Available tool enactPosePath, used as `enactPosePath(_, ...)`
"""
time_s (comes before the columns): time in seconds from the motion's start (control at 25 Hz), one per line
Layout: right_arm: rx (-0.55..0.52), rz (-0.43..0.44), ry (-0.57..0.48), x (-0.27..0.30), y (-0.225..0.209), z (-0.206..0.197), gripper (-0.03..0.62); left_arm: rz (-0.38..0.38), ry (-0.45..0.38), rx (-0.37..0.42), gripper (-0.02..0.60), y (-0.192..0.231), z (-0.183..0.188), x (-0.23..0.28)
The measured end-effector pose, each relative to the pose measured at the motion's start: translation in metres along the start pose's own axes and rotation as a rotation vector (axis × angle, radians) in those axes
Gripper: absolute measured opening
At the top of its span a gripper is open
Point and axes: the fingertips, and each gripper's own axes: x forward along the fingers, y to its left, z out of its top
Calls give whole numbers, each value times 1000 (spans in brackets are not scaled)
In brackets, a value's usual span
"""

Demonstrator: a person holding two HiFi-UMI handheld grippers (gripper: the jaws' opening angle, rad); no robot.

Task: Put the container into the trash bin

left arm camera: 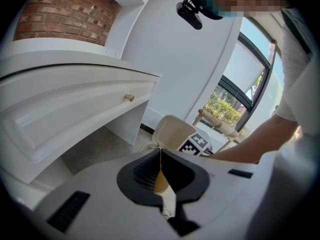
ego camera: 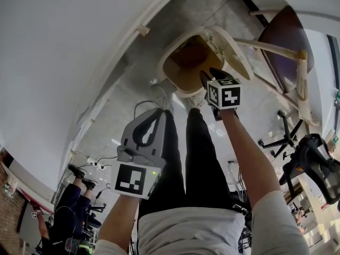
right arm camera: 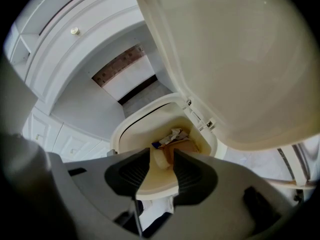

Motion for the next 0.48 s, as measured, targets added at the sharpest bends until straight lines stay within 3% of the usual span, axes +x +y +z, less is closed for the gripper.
enactPosePath(0.28,-36,33,-1,-6,9,1,141,2,-7,11,17,-2,4,-4)
enactPosePath(0.48,-39,37,-16,-21,14,6,44,-2,-22,20,17,-10,12,-11)
